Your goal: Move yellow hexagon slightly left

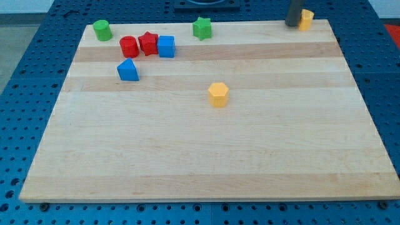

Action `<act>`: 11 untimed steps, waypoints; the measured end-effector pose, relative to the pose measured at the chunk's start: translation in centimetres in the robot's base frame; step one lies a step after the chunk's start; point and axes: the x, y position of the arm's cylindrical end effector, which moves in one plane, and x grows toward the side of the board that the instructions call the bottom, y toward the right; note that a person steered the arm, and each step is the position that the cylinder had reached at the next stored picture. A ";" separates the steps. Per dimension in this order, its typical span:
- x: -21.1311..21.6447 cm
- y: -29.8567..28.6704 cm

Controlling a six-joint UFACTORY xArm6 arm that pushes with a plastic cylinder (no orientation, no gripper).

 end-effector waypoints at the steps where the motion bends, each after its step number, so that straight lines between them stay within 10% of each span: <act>1: 1.8 -0.9; 7: 19.3 -12.9; 11: 22.7 -20.8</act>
